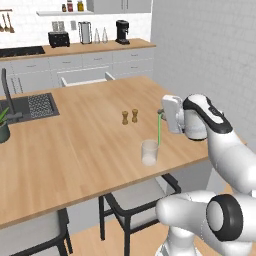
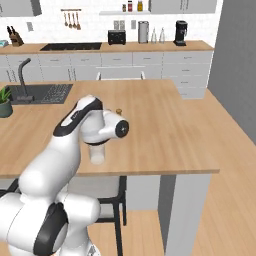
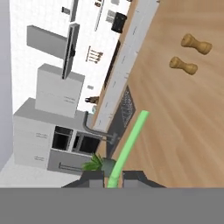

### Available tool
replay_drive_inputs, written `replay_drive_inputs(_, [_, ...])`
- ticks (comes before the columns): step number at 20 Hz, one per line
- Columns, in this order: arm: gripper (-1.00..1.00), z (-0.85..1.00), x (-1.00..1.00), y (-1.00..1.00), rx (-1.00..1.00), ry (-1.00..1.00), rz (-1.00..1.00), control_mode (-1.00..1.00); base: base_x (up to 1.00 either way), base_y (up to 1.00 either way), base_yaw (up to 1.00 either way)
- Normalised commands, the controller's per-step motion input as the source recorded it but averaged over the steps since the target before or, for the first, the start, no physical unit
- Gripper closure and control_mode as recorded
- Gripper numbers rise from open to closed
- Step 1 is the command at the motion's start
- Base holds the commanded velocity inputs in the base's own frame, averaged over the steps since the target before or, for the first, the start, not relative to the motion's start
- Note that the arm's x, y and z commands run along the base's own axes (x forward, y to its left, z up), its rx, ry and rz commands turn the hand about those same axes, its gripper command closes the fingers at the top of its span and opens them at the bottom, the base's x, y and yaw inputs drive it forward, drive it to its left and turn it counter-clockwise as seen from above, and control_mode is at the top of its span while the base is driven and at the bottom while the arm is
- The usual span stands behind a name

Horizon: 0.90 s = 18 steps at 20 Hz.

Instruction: Take a straw from the drawer in front and place it inside the glass cup on the dining counter.

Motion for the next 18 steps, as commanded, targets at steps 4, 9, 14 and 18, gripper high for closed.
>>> replay_drive_inputs(4, [1.0,-0.23,0.11,0.0,0.0,-0.07,0.0,-1.0,0.0,0.0,0.0])
replay_drive_inputs(9, [1.0,-0.24,0.0,0.0,0.0,-0.07,0.0,-1.0,0.0,0.0,0.0])
replay_drive_inputs(14, [1.0,-0.17,0.08,0.0,0.0,-0.07,0.0,-1.0,0.0,0.0,0.0])
replay_drive_inputs(18, [1.0,-0.19,0.11,0.0,0.0,-0.06,0.0,-1.0,0.0,0.0,0.0])
